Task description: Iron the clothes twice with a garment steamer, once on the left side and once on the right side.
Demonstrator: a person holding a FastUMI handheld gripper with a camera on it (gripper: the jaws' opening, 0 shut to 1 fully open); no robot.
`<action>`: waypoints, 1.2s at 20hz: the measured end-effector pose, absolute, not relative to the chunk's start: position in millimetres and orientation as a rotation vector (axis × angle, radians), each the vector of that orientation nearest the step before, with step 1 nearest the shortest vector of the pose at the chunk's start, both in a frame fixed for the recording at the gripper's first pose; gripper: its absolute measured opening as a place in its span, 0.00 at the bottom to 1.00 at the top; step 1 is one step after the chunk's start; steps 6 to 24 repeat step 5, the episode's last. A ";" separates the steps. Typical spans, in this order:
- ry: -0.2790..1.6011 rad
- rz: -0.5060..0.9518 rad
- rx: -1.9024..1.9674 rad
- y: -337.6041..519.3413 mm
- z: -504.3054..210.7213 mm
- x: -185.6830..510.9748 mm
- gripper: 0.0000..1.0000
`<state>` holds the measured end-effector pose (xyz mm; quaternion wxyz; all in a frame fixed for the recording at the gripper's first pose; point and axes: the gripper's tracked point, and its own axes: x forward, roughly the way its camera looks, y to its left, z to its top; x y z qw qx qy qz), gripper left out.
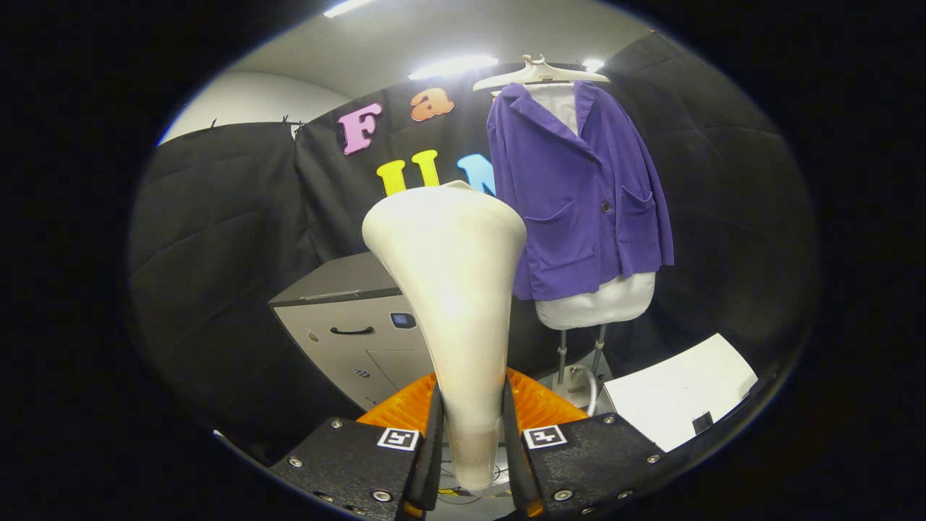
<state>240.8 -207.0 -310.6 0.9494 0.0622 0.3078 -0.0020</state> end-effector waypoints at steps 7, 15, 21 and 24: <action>0.645 0.015 0.120 -203.2 -310.3 239.2 0.38; 0.645 0.015 0.120 -203.2 -310.3 239.2 0.38; 0.645 0.015 0.120 -203.2 -310.3 239.2 0.38; 0.645 0.015 0.120 -203.2 -310.3 239.2 0.38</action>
